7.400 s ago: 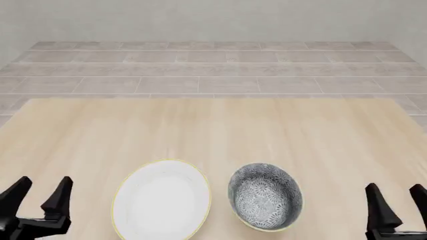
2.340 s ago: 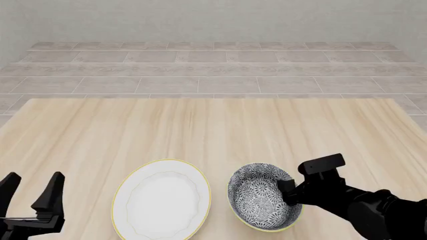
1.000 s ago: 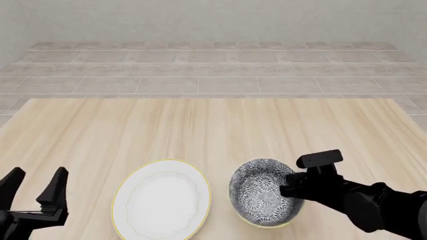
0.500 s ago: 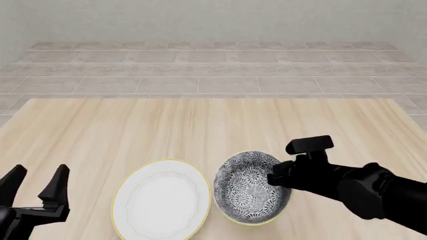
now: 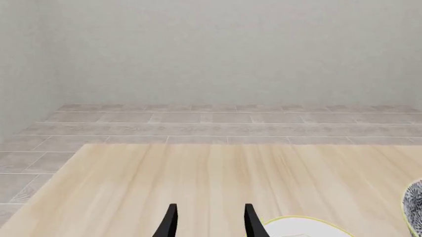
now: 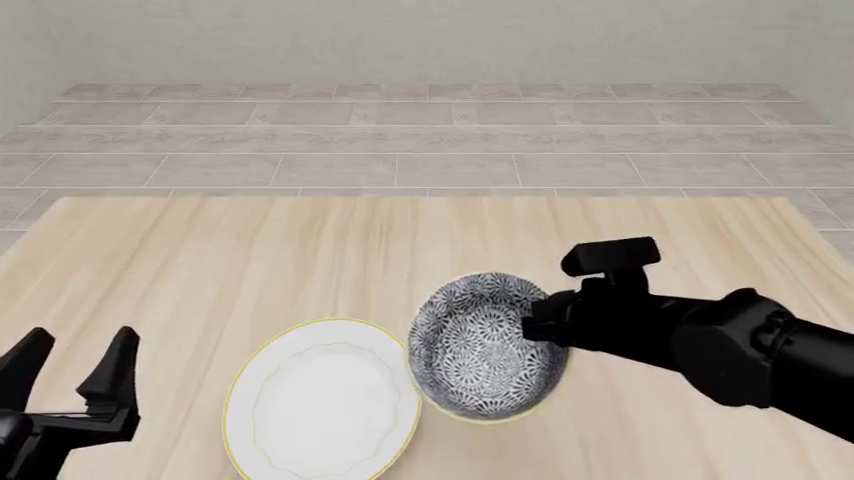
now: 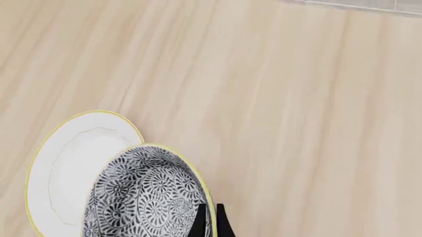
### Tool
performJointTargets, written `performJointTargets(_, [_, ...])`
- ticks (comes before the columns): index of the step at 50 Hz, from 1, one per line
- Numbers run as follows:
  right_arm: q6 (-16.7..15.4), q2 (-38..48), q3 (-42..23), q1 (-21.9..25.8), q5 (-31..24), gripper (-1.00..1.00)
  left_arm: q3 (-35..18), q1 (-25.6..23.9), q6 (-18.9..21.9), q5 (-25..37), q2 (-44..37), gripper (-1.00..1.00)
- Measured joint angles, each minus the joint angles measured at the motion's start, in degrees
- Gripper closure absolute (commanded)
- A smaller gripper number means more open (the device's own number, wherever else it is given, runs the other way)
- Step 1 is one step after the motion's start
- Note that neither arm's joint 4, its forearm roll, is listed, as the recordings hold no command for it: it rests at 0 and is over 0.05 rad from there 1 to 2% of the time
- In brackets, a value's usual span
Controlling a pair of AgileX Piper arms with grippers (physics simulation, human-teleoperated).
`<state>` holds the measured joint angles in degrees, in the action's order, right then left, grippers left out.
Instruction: Put the bowl on the plate.
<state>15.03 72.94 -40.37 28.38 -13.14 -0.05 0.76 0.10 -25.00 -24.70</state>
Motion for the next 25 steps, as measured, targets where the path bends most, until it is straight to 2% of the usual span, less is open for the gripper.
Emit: performJointTargets(25, [4.9, 6.0, -7.1, 6.4, 0.5, 1.00, 0.0, 0.2, 0.0, -0.1, 0.4, -1.00])
